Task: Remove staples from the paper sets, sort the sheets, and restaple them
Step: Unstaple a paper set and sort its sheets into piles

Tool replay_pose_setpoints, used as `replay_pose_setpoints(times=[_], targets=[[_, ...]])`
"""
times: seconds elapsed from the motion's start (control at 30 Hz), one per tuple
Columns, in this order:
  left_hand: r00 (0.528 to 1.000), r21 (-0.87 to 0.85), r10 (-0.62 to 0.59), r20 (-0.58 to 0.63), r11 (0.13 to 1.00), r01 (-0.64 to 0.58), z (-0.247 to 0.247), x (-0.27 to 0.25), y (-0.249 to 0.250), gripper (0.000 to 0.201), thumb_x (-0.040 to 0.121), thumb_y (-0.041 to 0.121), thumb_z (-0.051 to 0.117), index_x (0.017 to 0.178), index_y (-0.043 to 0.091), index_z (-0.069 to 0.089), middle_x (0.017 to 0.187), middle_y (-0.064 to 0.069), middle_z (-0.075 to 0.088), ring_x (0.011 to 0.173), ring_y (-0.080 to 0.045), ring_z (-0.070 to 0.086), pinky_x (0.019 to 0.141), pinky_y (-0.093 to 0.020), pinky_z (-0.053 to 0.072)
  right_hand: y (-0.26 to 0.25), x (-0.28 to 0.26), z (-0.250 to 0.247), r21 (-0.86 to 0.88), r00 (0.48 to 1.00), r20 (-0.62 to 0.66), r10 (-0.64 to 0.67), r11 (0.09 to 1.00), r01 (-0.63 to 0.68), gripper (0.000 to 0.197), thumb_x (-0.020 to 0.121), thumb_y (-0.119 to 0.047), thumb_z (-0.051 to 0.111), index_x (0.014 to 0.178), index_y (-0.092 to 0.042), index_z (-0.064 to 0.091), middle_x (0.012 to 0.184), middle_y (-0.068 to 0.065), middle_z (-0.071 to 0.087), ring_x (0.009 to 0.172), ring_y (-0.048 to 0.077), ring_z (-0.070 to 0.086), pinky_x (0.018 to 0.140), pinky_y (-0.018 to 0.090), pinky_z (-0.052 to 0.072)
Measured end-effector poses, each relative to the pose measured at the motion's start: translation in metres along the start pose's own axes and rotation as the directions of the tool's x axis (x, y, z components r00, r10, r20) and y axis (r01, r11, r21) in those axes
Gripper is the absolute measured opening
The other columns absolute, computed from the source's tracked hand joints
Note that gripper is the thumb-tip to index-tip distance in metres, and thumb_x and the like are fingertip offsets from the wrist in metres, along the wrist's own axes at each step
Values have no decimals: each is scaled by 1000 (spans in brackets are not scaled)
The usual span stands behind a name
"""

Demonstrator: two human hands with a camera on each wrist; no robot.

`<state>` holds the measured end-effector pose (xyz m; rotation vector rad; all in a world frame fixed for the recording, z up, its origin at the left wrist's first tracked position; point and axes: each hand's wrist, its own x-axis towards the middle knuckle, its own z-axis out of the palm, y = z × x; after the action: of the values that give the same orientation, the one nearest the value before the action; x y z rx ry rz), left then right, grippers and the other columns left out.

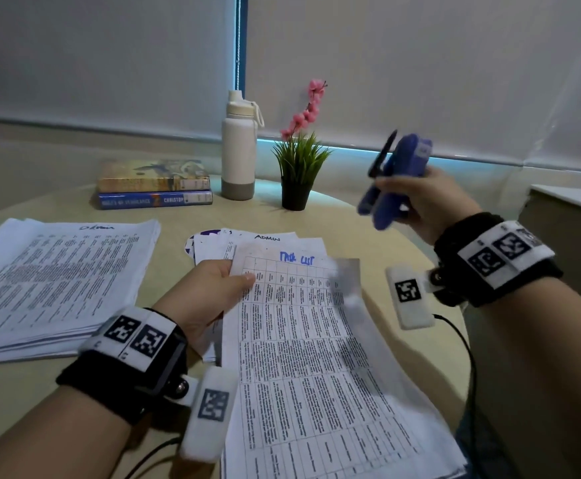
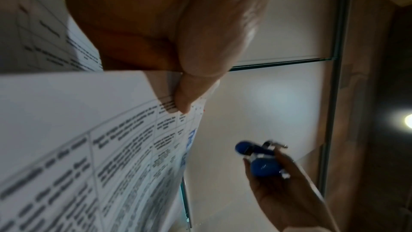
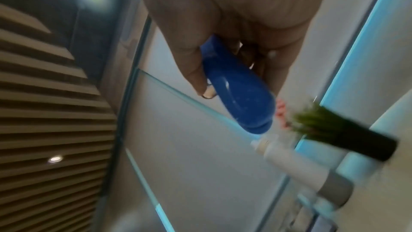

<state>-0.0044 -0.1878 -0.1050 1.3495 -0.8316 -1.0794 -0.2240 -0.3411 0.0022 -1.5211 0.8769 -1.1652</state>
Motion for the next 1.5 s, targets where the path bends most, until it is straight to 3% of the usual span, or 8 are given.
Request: replay_pose_setpoints(times=[0.1, 0.3, 0.53, 0.7, 0.93, 1.07, 1.2, 1.5], targets=[[1000, 32, -4, 5, 999, 4, 0, -1, 0, 19, 96, 6, 53, 105, -2, 67, 96, -22, 74, 86, -33, 72, 72, -36, 60, -19, -13, 48, 143, 990, 137, -42, 989, 22, 28, 83, -11, 65, 109, -10, 55, 90, 13, 65, 73, 21, 65, 56, 25, 53], [999, 58, -18, 40, 998, 16, 2, -1, -2, 18, 96, 8, 54, 103, -2, 67, 97, -23, 73, 88, -36, 71, 84, -46, 57, 3, -27, 123, -100, 976, 213, -46, 993, 69, 14, 83, -19, 68, 94, -16, 60, 87, 3, 66, 78, 17, 62, 74, 30, 49], [995, 71, -14, 102, 997, 7, 2, -3, -6, 20, 95, 4, 54, 109, -5, 66, 106, -32, 68, 95, -46, 66, 89, -54, 53, 19, -38, 137, -147, 982, 188, -17, 988, 45, 10, 85, -23, 65, 81, -18, 58, 80, 4, 63, 69, 16, 58, 66, 28, 50], [989, 85, -32, 143, 996, 20, 5, -2, -5, 21, 94, 4, 55, 112, -4, 65, 108, -29, 69, 102, -45, 66, 95, -58, 50, 23, -45, 130, -90, 988, 131, -79, 992, 91, 8, 85, -21, 64, 81, -15, 60, 82, 11, 68, 72, 23, 63, 79, 44, 55], [984, 83, -10, 180, 997, -5, 8, -4, -5, 23, 94, 6, 57, 112, -7, 64, 112, -32, 66, 106, -47, 63, 99, -61, 45, 34, -55, 137, -39, 984, 149, -96, 994, 103, 13, 85, -22, 65, 75, -20, 57, 74, 7, 63, 68, 21, 60, 76, 43, 55], [982, 70, 16, 186, 997, -29, 8, -5, -5, 22, 91, 7, 61, 108, -5, 67, 107, -29, 69, 104, -46, 65, 98, -62, 45, 37, -57, 146, 55, 991, 57, -121, 991, 118, 19, 83, -30, 68, 73, -19, 56, 71, 7, 60, 63, 19, 57, 62, 32, 51], [982, 64, 27, 187, 997, -40, 9, -5, -6, 19, 91, 6, 60, 106, -3, 69, 106, -29, 70, 103, -46, 65, 99, -61, 45, 36, -57, 151, 112, 989, -5, -145, 983, 145, 27, 83, -36, 66, 67, -17, 55, 61, 10, 57, 53, 22, 53, 58, 35, 48], [984, 48, 34, 174, 998, -43, 10, -8, -4, 26, 90, 8, 63, 107, -11, 66, 109, -36, 65, 105, -55, 60, 97, -66, 43, 36, -59, 154, 246, 982, -92, -165, 952, 183, 33, 88, -31, 62, 60, -18, 49, 40, -6, 49, 41, 16, 45, 48, 27, 41]])
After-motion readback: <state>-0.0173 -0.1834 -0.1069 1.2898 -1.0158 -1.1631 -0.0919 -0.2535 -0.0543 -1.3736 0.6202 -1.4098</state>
